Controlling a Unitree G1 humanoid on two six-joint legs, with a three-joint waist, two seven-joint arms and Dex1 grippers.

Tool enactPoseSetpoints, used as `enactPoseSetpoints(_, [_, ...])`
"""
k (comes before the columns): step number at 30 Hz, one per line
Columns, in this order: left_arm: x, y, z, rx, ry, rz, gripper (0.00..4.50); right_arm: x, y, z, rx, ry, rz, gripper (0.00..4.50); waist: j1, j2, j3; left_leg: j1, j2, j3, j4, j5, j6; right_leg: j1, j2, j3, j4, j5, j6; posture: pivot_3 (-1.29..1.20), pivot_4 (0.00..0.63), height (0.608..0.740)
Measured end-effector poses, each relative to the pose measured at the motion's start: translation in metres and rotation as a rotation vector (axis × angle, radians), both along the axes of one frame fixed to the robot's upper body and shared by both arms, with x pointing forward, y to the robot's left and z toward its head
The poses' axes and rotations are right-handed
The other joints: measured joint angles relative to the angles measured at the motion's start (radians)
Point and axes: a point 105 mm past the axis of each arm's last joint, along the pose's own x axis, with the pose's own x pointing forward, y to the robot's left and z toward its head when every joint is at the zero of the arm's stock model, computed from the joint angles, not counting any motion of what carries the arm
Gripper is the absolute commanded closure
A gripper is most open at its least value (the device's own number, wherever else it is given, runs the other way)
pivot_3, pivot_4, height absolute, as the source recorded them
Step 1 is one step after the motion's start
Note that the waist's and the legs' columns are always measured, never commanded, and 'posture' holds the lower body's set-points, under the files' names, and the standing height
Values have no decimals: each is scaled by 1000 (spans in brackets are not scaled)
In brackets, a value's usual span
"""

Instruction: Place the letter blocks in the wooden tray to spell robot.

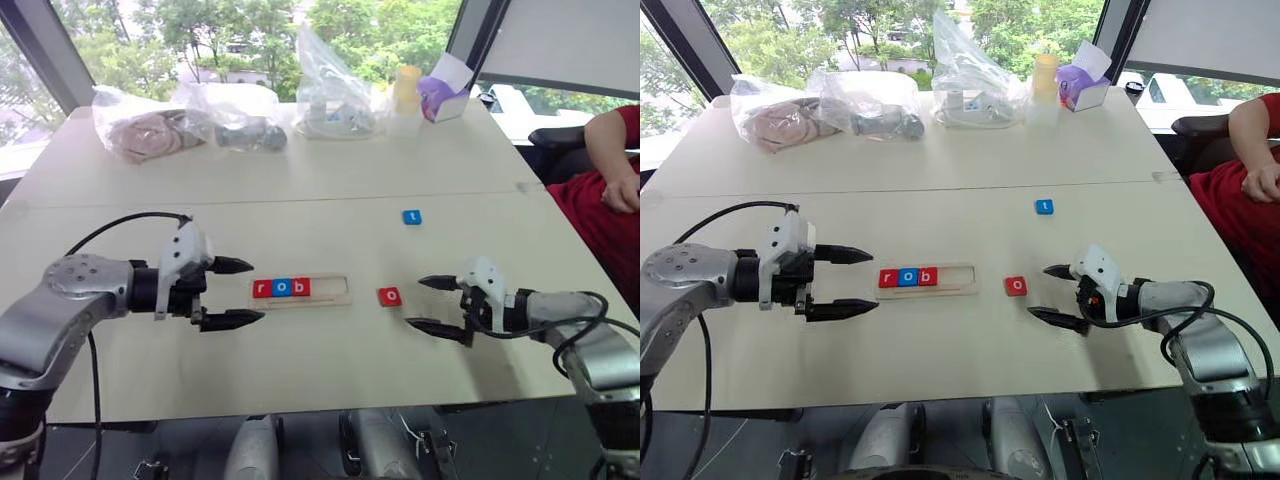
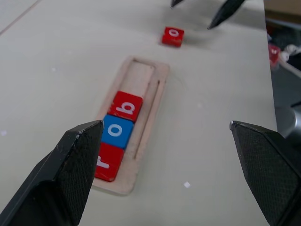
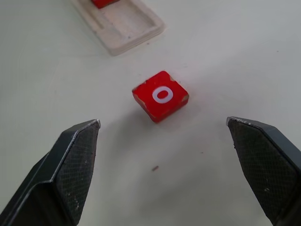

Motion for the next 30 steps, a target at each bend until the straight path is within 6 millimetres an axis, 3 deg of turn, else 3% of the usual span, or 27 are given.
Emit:
enactPoseSetpoints(4, [-5,-1,-5,8,9,11,0,20,4,-9,-47,-32,77,23,1,0,1,0,0,0,0,0,0,0,0,0,0,3,-2,0,150,740])
enactPoseSetpoints(10, [-5,2,-8,10,8,38,0,29,20,-16,-57,-41,207,23,7,0,1,-1,0,0,0,0,0,0,0,0,0,3,-1,0,150,740])
enactPoseSetpoints(13, [-5,2,-7,10,3,41,0,32,23,-18,-70,-47,261,953,7,0,1,0,0,0,1,0,0,0,0,0,0,3,-1,0,150,740])
enactPoseSetpoints(18, [-4,4,-6,15,0,45,0,30,24,-19,-74,-58,315,3353,6,0,1,0,0,0,1,0,0,1,0,0,1,3,-1,0,150,740])
enactPoseSetpoints(24, [1,16,-8,71,-26,75,0,33,35,-16,-22,-10,290,3335,0,0,1,1,0,1,0,0,0,1,0,0,2,4,-1,0,150,740])
enactPoseSetpoints(26, [3,19,-12,92,-29,80,0,35,51,-8,14,-1,309,3335,-2,2,2,2,1,1,0,0,0,1,0,0,3,4,-1,0,150,740])
enactPoseSetpoints(30, [8,22,-12,96,-32,86,0,47,101,34,84,-80,369,3335,-6,2,2,2,1,0,0,0,0,0,0,0,3,5,-1,0,150,740])
